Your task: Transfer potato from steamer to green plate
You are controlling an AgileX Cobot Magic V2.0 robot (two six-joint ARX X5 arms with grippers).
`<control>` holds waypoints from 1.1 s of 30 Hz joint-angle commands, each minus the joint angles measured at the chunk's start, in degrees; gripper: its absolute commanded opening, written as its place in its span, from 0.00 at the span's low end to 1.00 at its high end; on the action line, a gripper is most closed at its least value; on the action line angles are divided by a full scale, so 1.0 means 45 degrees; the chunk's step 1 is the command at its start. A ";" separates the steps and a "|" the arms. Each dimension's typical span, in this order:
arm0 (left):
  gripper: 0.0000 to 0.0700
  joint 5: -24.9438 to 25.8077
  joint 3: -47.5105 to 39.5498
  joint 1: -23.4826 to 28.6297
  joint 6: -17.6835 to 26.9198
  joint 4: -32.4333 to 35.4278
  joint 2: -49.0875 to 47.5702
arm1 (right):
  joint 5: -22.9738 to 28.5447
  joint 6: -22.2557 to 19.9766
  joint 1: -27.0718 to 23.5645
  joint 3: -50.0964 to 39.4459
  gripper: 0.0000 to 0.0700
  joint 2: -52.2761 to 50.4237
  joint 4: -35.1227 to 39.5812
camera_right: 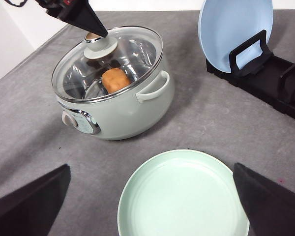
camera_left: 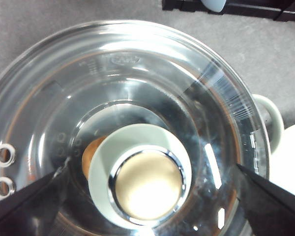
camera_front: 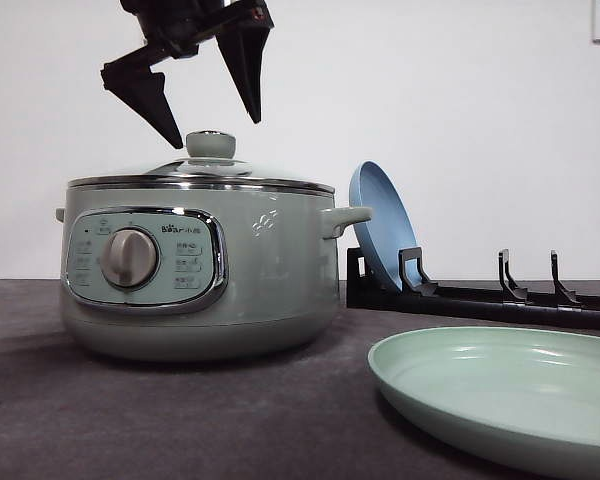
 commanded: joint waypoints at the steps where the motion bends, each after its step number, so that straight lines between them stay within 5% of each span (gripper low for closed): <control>1: 0.96 -0.0185 0.0393 -0.0115 -0.0061 0.0086 0.0375 | -0.0005 0.0126 0.0039 0.0146 1.00 0.0049 0.0127; 4: 0.89 -0.0365 0.0393 -0.0121 -0.0015 0.0076 0.0427 | 0.0000 0.0122 0.0039 0.0146 1.00 0.0049 0.0131; 17: 0.87 -0.0365 0.0393 -0.0311 0.0015 0.0043 0.0462 | 0.0010 0.0117 0.0039 0.0146 1.00 0.0049 0.0136; 25: 0.69 -0.1109 0.0393 -0.0716 0.0117 0.0004 0.0621 | 0.0005 0.0121 0.0039 0.0146 1.00 0.0049 0.0131; 31: 0.66 -0.1190 0.0393 -0.0868 0.0116 -0.0064 0.0839 | 0.0009 0.0121 0.0039 0.0146 1.00 0.0049 0.0126; 33: 0.57 -0.1188 0.0393 -0.0873 0.0112 -0.0064 0.0884 | 0.0005 0.0121 0.0039 0.0146 1.00 0.0049 0.0126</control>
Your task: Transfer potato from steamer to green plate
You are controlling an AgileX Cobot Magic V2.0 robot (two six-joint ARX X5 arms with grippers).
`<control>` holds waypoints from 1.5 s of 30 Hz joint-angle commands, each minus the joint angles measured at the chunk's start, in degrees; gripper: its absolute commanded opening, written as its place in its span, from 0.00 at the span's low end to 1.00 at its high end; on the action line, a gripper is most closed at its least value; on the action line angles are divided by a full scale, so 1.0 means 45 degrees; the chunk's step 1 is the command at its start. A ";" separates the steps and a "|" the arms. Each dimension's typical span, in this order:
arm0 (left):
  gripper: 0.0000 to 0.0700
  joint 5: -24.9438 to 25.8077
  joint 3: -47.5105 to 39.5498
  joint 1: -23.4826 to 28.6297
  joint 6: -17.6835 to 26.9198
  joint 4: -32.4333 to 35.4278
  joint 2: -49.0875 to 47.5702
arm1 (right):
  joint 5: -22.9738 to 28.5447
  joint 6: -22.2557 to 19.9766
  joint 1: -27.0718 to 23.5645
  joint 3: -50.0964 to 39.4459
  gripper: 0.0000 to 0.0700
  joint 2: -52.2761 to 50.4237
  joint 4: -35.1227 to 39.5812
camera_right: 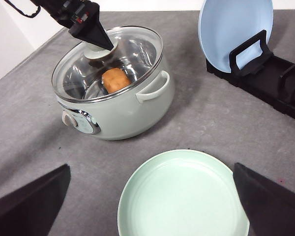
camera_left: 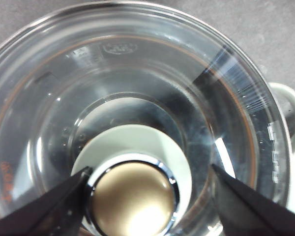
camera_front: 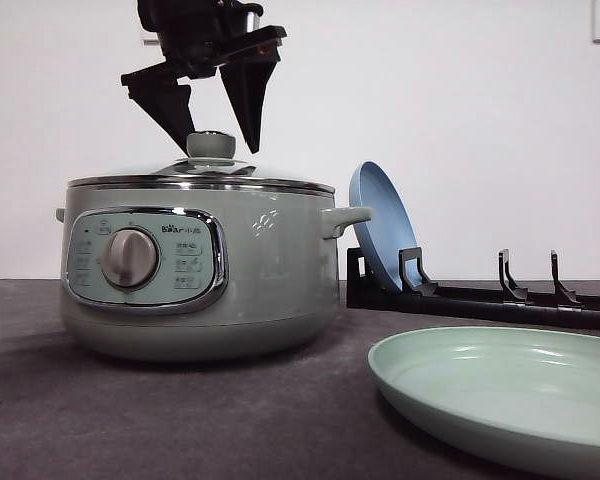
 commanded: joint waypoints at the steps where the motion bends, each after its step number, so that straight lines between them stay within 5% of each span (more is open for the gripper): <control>1: 0.48 0.0056 0.0393 -0.0117 0.0063 0.0041 0.0378 | 0.0005 0.0121 0.0039 0.0146 1.00 0.0049 0.0126; 4: 0.19 0.0051 0.0393 -0.0117 0.0063 0.0050 0.0378 | 0.0010 0.0121 0.0039 0.0146 1.00 0.0049 0.0126; 7: 0.01 0.0039 0.0393 -0.0102 0.0063 0.0041 0.0378 | 0.0016 0.0117 0.0039 0.0146 1.00 0.0049 0.0127; 34: 0.01 -0.0476 0.2885 0.0095 0.0111 -0.0930 -0.0665 | 0.0102 0.0121 0.0039 0.0146 1.00 0.0049 0.0131; 45: 0.01 -0.0503 0.2885 0.2156 0.0273 -0.1172 -0.1460 | 0.0092 0.0117 0.0039 0.0146 1.00 0.0049 0.0005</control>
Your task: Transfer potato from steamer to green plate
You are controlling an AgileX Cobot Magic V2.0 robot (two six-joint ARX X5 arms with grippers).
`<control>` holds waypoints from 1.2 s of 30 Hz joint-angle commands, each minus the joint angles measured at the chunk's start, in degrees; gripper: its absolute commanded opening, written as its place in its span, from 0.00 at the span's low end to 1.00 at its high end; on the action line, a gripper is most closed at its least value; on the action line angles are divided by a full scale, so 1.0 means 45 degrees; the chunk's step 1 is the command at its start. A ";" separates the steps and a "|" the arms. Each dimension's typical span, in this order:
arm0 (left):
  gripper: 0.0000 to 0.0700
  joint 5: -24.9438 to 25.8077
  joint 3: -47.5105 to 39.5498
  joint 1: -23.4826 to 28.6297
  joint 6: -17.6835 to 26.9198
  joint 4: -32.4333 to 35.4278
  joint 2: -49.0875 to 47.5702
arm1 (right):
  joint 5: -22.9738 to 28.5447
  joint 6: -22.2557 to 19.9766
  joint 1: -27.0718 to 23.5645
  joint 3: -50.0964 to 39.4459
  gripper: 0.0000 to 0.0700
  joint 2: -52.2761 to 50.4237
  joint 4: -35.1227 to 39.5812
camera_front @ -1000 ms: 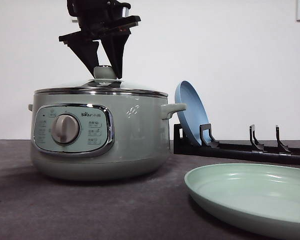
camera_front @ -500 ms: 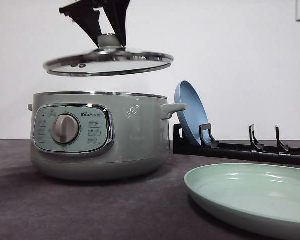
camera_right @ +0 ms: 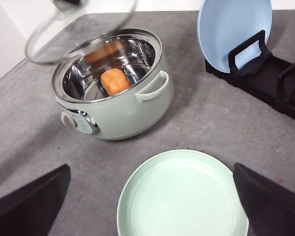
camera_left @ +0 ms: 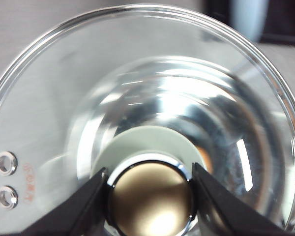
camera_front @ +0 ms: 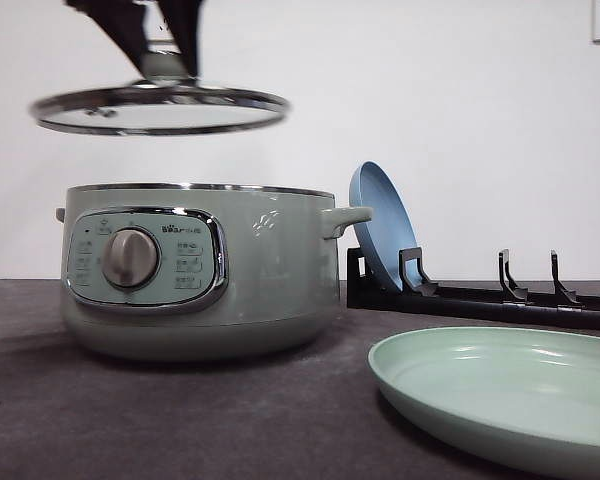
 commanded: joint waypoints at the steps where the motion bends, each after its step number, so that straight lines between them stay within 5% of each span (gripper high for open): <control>1: 0.01 -0.0102 0.0549 0.0432 0.0117 0.0243 -0.0341 | 0.0044 0.0117 0.0039 0.0146 1.00 0.0049 -0.0019; 10: 0.01 -0.0102 0.0549 0.3079 0.0054 0.0021 -0.0745 | 0.0044 0.0121 0.0039 0.0141 1.00 0.0049 -0.0209; 19: 0.01 -0.0097 0.0544 0.4199 0.0049 -0.0102 -0.0745 | -0.0998 0.1049 0.0068 0.0241 1.00 0.1061 0.0369; 25: 0.01 -0.0083 0.0544 0.4264 0.0049 -0.0063 -0.0745 | -0.2278 0.1102 0.0429 0.1411 1.00 0.4381 0.1065; 36: 0.01 -0.0039 0.0544 0.4264 0.0063 -0.0068 -0.0745 | -0.2279 -0.0264 0.3024 0.7141 1.00 1.2502 0.1485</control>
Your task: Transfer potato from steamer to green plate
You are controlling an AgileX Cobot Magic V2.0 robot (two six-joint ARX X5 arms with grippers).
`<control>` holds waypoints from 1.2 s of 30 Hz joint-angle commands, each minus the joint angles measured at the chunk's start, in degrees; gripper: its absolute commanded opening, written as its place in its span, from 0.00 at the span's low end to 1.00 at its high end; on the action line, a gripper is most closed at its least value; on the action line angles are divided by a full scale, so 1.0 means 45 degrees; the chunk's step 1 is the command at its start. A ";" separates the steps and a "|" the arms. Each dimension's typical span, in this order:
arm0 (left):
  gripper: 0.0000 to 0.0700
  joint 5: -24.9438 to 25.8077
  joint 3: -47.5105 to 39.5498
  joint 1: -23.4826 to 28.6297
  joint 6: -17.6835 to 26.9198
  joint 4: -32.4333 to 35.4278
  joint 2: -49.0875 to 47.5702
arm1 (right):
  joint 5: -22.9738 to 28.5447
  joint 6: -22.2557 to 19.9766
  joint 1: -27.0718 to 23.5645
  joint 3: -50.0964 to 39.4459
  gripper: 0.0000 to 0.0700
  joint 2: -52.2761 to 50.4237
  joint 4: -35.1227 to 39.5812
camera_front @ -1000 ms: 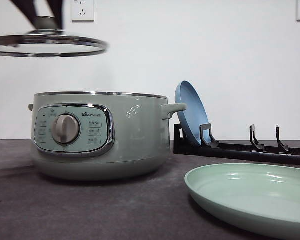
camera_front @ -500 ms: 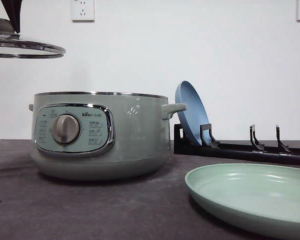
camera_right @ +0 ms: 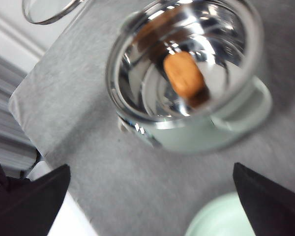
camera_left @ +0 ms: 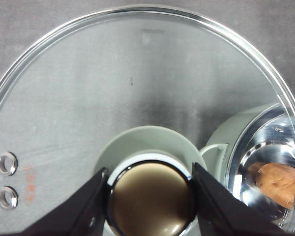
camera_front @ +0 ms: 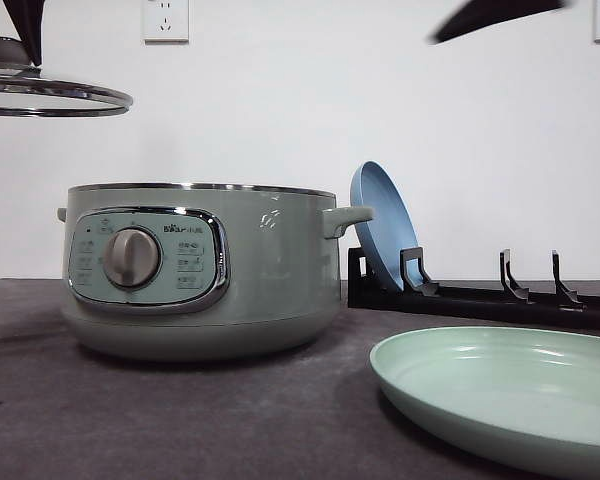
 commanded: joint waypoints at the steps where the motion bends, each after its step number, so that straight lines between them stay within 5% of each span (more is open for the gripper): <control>1: 0.01 0.0019 0.0544 0.0024 0.0068 0.0345 -0.0219 | 0.0043 -0.0578 0.0423 0.1442 1.00 0.1696 -0.0121; 15: 0.01 0.0018 0.0534 0.0039 0.0073 0.0345 -0.0214 | 0.2439 -0.3388 0.2218 0.9554 1.00 0.9340 -0.2123; 24: 0.01 0.0019 0.0520 0.0034 0.0063 0.0344 -0.0214 | 0.3374 -0.4752 0.2510 0.9990 1.00 1.1185 -0.1904; 36: 0.01 0.0019 0.0415 0.0034 0.0068 0.0353 -0.0214 | 0.3594 -0.5063 0.2510 0.9990 1.00 1.2718 -0.1336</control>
